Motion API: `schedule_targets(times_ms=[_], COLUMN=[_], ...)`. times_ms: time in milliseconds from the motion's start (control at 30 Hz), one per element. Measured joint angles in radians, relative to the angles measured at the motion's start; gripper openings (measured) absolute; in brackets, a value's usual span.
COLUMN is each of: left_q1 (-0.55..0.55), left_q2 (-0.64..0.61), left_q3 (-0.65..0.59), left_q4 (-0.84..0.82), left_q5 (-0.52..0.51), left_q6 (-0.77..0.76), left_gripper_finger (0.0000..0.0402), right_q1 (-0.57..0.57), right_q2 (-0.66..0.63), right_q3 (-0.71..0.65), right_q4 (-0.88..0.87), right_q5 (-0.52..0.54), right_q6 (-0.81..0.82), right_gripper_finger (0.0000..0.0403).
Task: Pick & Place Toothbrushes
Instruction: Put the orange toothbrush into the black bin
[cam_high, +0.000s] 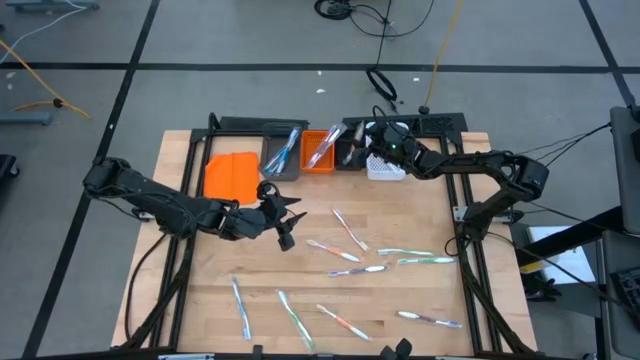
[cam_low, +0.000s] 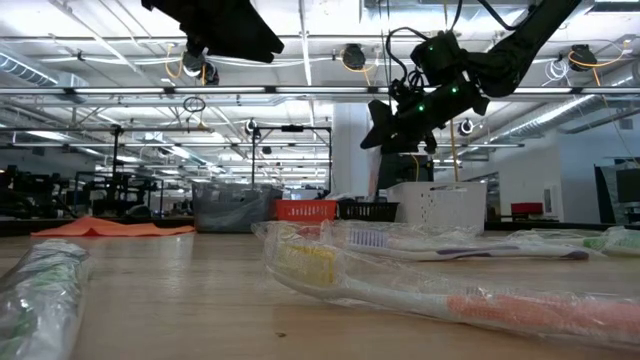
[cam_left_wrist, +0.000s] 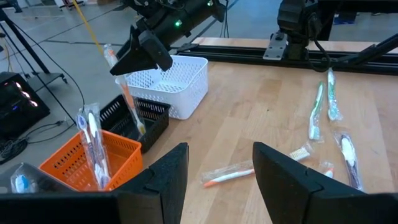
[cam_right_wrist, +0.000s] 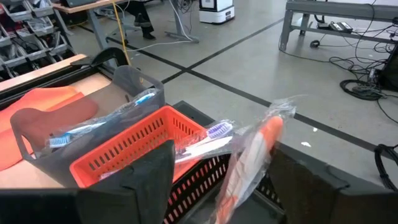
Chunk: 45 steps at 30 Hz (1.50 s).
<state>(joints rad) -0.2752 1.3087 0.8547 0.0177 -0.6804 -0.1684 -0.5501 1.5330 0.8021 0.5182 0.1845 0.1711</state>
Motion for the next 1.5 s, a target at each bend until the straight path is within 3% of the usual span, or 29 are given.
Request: schedule_targets(times_ms=[200,467,633,800,1100,1400,1500], left_q1=[0.000,0.002,0.002,0.002,0.013,0.013,0.013], left_q2=[0.000,0.000,0.000,0.000,0.000,0.000,0.002], left_q3=[0.000,0.000,0.000,0.000,0.000,0.000,0.000], left_q4=[0.000,0.000,0.000,0.000,0.000,0.000,0.001], left_q5=[0.000,0.000,0.000,0.000,0.001,0.000,0.001], left_q6=[0.000,-0.001,-0.002,-0.002,-0.002,-0.001,-0.001], left_gripper_finger=[0.0182,0.0182,0.0182,0.0182,0.0182,0.0182,0.0182], right_q1=[0.000,0.004,0.002,0.000,-0.002,-0.006,0.002], right_q2=[0.000,0.000,0.000,0.000,0.000,0.000,0.000], right_q3=[0.000,0.000,0.000,0.000,0.000,0.000,0.000], right_q4=[-0.043,-0.037,-0.066,-0.045,0.179,0.111,0.080], right_q5=[0.004,-0.080,0.104,0.104,0.133,0.125,0.074], right_q6=[-0.003,-0.010,-0.008,-0.036,-0.099,-0.104,-0.074], right_gripper_finger=[0.0254,0.0248,0.0248,0.0247,0.0247,0.0247,0.0247])
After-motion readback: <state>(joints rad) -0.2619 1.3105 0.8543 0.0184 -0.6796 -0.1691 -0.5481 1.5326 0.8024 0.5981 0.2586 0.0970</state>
